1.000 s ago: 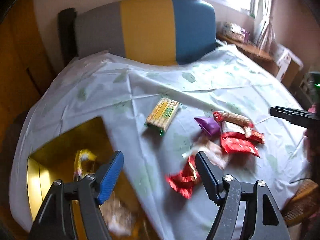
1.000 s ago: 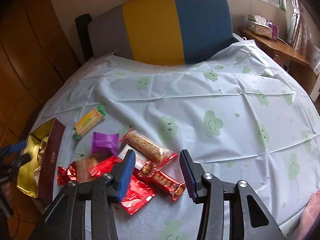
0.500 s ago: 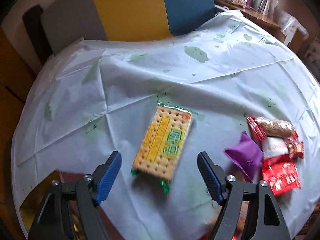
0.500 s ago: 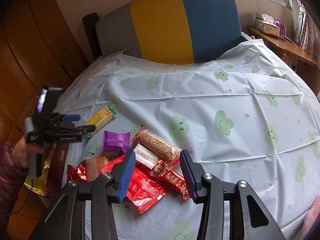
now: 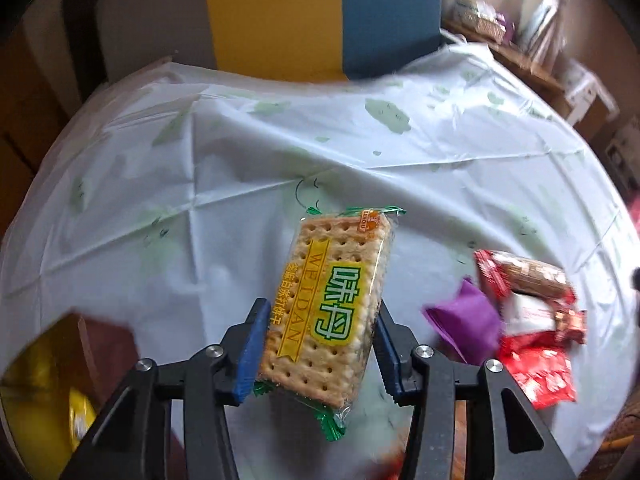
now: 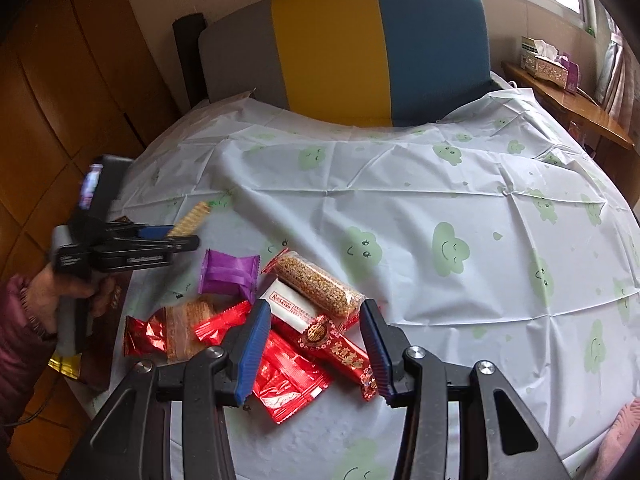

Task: Organize snacks
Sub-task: 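Carry the cracker pack toward the tin with the left gripper while the right grasps the purple pouch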

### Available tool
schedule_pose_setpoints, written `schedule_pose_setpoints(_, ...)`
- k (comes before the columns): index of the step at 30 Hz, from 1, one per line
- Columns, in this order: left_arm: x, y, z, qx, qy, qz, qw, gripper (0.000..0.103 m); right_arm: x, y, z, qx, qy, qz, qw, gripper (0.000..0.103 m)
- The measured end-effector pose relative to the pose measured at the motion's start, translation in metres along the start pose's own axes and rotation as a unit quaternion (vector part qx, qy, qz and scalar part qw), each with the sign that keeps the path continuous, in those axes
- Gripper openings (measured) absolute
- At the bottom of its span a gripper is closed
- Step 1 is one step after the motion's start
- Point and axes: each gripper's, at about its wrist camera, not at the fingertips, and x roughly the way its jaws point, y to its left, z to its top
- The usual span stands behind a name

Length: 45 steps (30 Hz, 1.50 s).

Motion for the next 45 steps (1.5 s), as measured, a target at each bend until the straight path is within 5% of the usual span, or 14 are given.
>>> schedule_pose_setpoints(7, -0.068, -0.005, -0.044, -0.024, -0.060, -0.020, 0.9977, 0.050, 0.019, 0.017, -0.010, -0.035, 0.045, 0.015, 0.998, 0.047)
schedule_pose_setpoints(13, -0.112, 0.009, -0.087, -0.067, -0.096, -0.030, 0.9927, 0.050, 0.037, 0.045, -0.009, -0.032, 0.078, 0.080, 0.993, 0.047)
schedule_pose_setpoints(18, -0.131, 0.025, -0.112, -0.090, -0.109, -0.031, 0.9894, 0.050, 0.066, 0.073, 0.008, -0.028, 0.082, 0.094, 0.992, 0.072)
schedule_pose_setpoints(30, -0.180, 0.094, -0.182, -0.183, -0.133, -0.008, 0.9740, 0.050, 0.137, 0.070, 0.029, 0.048, 0.118, 0.067, 0.990, 0.072)
schedule_pose_setpoints(36, -0.183, 0.143, -0.215, -0.273, -0.125, 0.007, 0.9538, 0.050, 0.143, 0.079, 0.028, 0.017, 0.100, 0.034, 0.994, 0.047)
schedule_pose_setpoints(41, -0.165, 0.163, -0.206, -0.339, -0.117, -0.038, 0.9326, 0.050, 0.142, 0.086, 0.025, -0.023, 0.096, 0.014, 0.995, 0.047)
schedule_pose_setpoints(45, -0.154, 0.159, -0.177, -0.333, -0.124, -0.051, 0.9335, 0.051, 0.142, 0.083, 0.027, -0.024, 0.102, 0.020, 0.994, 0.048)
